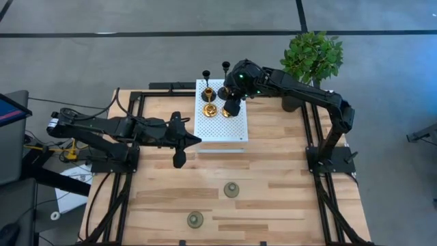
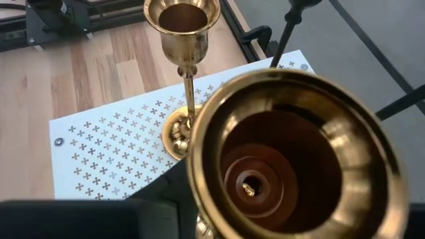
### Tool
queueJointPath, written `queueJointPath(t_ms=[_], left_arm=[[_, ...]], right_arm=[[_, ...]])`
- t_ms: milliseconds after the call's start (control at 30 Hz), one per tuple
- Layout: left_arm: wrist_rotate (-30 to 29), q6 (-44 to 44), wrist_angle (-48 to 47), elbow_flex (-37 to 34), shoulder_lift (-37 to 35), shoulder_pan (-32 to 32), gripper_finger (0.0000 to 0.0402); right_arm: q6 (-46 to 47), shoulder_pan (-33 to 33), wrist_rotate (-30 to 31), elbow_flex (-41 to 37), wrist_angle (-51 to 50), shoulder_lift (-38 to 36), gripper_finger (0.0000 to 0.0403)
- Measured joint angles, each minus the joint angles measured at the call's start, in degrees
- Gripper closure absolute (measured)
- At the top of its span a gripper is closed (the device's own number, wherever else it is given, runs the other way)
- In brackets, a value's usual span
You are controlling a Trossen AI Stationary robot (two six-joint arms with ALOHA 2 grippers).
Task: Pick & Place candle stick holders
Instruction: Put the gold candle holder aligned with the other gold candle holder on the shelf, then put the top green glass candle holder on the shelf
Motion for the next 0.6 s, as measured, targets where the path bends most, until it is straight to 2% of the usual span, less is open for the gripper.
queueJointPath(t_ms=[367, 600], left_arm=[[0.0, 0.0, 0.0, 0.0, 0.0, 0.0, 0.0394], [0.0, 0.0, 0.0, 0.0, 0.0, 0.0, 0.0394]], right_arm=[[-1.6, 0.1, 0.0, -0.1, -5.9, -3.1, 0.0177], [-1.6, 0.8, 0.0, 0.0, -12.2, -8.2, 0.0170]])
